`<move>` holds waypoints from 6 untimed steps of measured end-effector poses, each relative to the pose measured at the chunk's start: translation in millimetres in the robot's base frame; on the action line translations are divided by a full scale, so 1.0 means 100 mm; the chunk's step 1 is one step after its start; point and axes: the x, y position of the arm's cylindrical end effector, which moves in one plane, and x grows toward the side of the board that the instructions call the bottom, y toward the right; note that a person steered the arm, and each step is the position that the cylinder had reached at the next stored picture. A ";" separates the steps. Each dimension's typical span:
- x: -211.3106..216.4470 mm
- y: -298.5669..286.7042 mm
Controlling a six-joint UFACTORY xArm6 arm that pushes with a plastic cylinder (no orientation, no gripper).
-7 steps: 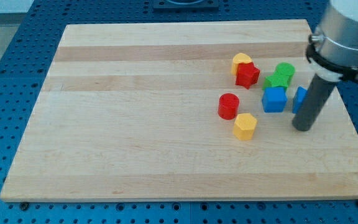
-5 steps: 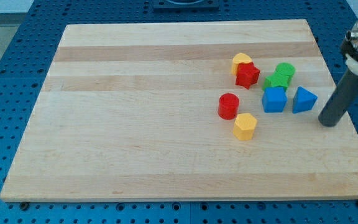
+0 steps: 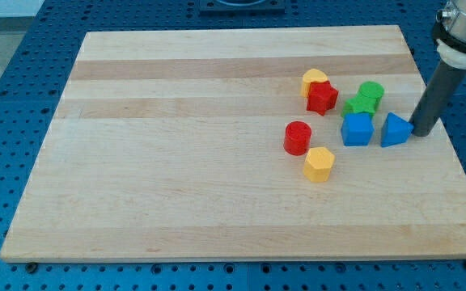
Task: Slightly move the blue triangle towards the blue cube
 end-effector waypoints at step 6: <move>0.00 -0.20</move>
